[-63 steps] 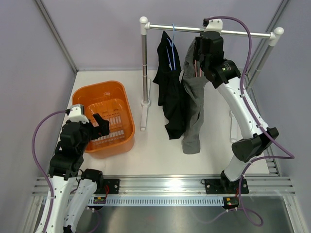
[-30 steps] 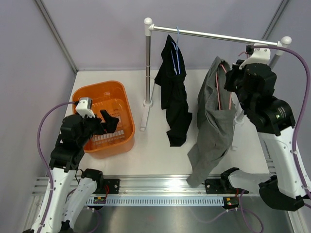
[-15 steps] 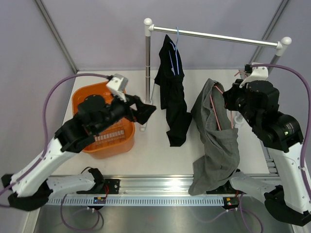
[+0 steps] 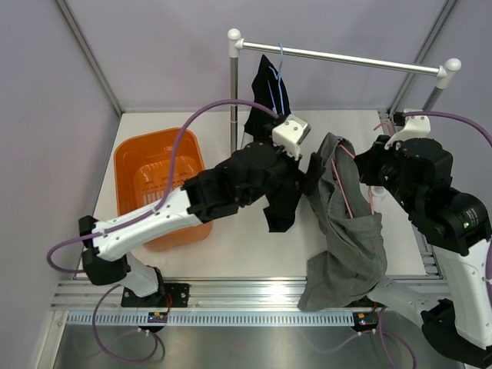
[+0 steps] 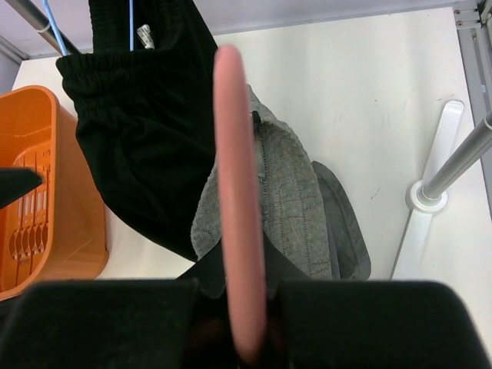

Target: Remove the shorts from the hanger

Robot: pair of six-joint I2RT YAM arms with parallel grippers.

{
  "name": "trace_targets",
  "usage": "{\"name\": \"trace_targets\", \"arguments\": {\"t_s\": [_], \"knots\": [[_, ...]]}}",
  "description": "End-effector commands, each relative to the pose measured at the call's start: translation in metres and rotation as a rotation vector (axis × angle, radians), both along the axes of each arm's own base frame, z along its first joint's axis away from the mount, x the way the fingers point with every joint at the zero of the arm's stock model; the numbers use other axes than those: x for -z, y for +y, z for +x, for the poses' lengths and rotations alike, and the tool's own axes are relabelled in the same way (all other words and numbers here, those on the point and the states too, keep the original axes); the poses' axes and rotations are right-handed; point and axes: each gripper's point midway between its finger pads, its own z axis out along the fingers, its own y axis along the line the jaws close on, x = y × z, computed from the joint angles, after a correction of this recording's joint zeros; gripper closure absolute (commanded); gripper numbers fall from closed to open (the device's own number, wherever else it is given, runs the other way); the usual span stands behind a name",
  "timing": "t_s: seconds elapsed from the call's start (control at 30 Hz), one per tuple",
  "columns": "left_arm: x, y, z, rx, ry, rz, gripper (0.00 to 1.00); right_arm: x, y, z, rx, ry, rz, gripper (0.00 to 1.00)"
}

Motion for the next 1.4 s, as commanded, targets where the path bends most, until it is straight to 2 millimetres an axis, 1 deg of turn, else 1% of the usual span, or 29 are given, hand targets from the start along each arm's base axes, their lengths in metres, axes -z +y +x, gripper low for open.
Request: {"name": "trace_targets", "arguments": {"t_s": [0.0, 0.1, 0.17, 0.2, 0.33, 0.4, 0.43, 0.47, 0.57, 0.6, 0.7, 0.73, 0.8, 0.83, 0.93, 0.97, 1.0, 1.07, 1.17, 1.2, 1.23, 1.3, 1.37], "knots": [[-0.028, -0.021, 0.016, -0.057, -0.084, -0.071, 0.04, -0.017, -0.002, -0.012, -0.012, -0.045, 0.041, 1.0], [-0.015, -0.041, 0.026, -0.066, -0.087, -0.04, 0.05, -0.019, -0.005, -0.016, -0.009, -0.047, 0.041, 1.0], [-0.016, -0.051, 0.027, -0.05, -0.087, -0.043, 0.06, -0.018, -0.006, -0.018, -0.008, -0.042, 0.033, 1.0], [-0.006, -0.059, 0.029, -0.046, -0.075, -0.028, 0.06, -0.02, -0.007, -0.019, -0.006, -0.047, 0.036, 1.0], [0.005, -0.07, 0.031, -0.042, -0.061, -0.024, 0.09, -0.024, -0.011, -0.022, 0.003, -0.058, 0.033, 1.0], [0.008, -0.074, 0.032, -0.039, -0.06, -0.018, 0.1, -0.024, -0.012, -0.023, 0.003, -0.056, 0.032, 1.0], [0.014, -0.079, 0.034, -0.035, -0.057, -0.006, 0.11, -0.024, -0.011, -0.023, 0.0, -0.056, 0.034, 1.0], [0.016, -0.08, 0.034, -0.033, -0.058, -0.001, 0.11, -0.025, -0.011, -0.024, -0.002, -0.057, 0.034, 1.0], [0.017, -0.084, 0.037, -0.038, -0.063, 0.01, 0.19, -0.024, -0.012, -0.024, 0.001, -0.054, 0.03, 1.0], [0.017, -0.084, 0.038, -0.037, -0.069, 0.014, 0.29, -0.025, -0.013, -0.025, 0.002, -0.057, 0.035, 1.0], [0.02, -0.088, 0.041, -0.035, -0.073, 0.031, 0.49, -0.025, -0.013, -0.025, 0.002, -0.056, 0.035, 1.0], [0.019, -0.088, 0.043, -0.038, -0.072, 0.034, 0.64, -0.025, -0.012, -0.025, 0.0, -0.054, 0.034, 1.0], [0.022, -0.089, 0.047, -0.038, -0.066, 0.04, 0.77, -0.026, -0.013, -0.027, -0.001, -0.057, 0.036, 1.0], [0.022, -0.088, 0.051, -0.043, -0.065, 0.042, 0.86, -0.026, -0.013, -0.028, -0.001, -0.057, 0.036, 1.0], [0.021, -0.086, 0.059, -0.048, -0.062, 0.04, 0.98, -0.028, -0.015, -0.03, -0.002, -0.06, 0.036, 1.0], [0.016, -0.086, 0.061, -0.051, -0.064, 0.031, 1.0, -0.028, -0.015, -0.031, -0.004, -0.058, 0.034, 1.0], [0.02, -0.087, 0.064, -0.051, -0.058, 0.041, 1.0, -0.03, -0.016, -0.032, -0.004, -0.063, 0.035, 1.0], [0.016, -0.084, 0.071, -0.067, -0.063, 0.035, 1.0, -0.03, -0.016, -0.033, -0.005, -0.062, 0.032, 1.0], [0.016, -0.081, 0.085, -0.096, -0.065, 0.035, 1.0, -0.032, -0.015, -0.036, -0.019, -0.063, 0.04, 1.0], [0.01, -0.08, 0.089, -0.102, -0.068, 0.025, 1.0, -0.032, -0.014, -0.038, -0.025, -0.063, 0.045, 1.0], [0.015, -0.08, 0.098, -0.116, -0.063, 0.032, 1.0, -0.032, -0.015, -0.038, -0.024, -0.063, 0.044, 1.0], [0.01, -0.079, 0.104, -0.124, -0.065, 0.025, 1.0, -0.032, -0.016, -0.041, -0.025, -0.064, 0.04, 1.0], [0.013, -0.079, 0.111, -0.134, -0.069, 0.03, 1.0, -0.031, -0.019, -0.044, -0.021, -0.06, 0.038, 1.0]]}}
